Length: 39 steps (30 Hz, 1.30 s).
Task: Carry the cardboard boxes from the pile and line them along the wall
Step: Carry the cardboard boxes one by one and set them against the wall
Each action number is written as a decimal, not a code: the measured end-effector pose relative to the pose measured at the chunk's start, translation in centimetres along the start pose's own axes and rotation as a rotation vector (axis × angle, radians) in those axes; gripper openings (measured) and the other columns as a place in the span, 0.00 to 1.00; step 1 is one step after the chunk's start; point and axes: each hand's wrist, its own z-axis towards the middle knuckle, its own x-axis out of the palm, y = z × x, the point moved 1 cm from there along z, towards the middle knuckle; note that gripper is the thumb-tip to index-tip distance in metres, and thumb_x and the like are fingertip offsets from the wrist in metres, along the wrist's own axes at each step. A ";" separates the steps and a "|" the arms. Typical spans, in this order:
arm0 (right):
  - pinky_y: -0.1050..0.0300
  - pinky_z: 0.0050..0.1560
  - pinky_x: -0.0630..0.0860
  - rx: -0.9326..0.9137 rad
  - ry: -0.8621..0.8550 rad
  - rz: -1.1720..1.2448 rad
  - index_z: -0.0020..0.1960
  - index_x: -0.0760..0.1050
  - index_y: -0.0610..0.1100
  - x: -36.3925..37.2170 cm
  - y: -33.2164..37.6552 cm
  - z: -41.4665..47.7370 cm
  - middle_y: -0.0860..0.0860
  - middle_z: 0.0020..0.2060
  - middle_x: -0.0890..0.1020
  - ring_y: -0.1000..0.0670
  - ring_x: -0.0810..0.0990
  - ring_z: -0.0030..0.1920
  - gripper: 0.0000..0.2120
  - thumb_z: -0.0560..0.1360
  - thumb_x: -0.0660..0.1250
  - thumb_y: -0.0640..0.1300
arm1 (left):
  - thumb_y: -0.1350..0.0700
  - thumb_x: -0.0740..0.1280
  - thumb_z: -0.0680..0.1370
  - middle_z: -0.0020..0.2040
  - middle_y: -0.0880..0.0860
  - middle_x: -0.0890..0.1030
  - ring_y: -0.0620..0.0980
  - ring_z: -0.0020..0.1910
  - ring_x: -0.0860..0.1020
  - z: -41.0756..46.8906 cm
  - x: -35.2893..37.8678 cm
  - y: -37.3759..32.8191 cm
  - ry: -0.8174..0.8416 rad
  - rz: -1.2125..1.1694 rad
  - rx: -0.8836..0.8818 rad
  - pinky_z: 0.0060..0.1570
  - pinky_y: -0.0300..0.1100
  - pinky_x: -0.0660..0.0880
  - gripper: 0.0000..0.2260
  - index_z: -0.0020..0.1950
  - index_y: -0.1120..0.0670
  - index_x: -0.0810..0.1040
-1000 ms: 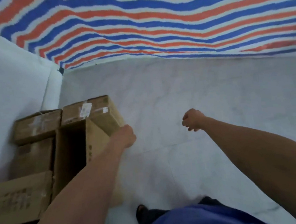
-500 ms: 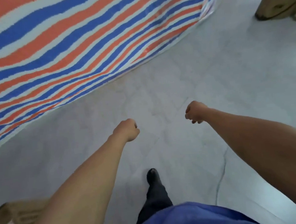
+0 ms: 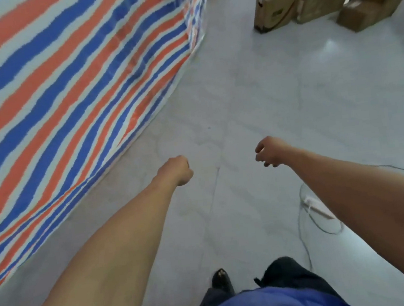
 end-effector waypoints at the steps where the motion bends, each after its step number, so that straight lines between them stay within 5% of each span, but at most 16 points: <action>1: 0.48 0.46 0.82 0.028 -0.010 0.015 0.61 0.77 0.40 -1.4 -0.7 1.3 0.39 0.48 0.85 0.42 0.86 0.47 0.15 0.76 0.69 0.40 | 0.53 0.63 0.79 0.60 0.59 0.79 0.59 0.56 0.78 1.8 -1.0 -1.7 0.004 0.017 0.025 0.59 0.50 0.76 0.14 0.62 0.57 0.77; 16: 0.48 0.47 0.83 0.262 -0.081 0.082 0.59 0.78 0.36 -29.8 -11.2 27.9 0.40 0.48 0.84 0.43 0.86 0.44 0.13 0.76 0.69 0.41 | 0.53 0.63 0.79 0.57 0.57 0.81 0.57 0.54 0.78 33.0 -11.8 -30.1 0.067 0.036 0.211 0.54 0.48 0.76 0.12 0.57 0.57 0.80; 39: 0.51 0.43 0.81 0.314 -0.196 0.223 0.59 0.78 0.39 -64.5 -3.0 69.9 0.40 0.49 0.84 0.43 0.86 0.45 0.12 0.77 0.69 0.41 | 0.54 0.63 0.78 0.55 0.56 0.81 0.57 0.52 0.78 82.4 -40.3 -53.3 0.055 0.105 0.347 0.53 0.47 0.77 0.10 0.55 0.55 0.80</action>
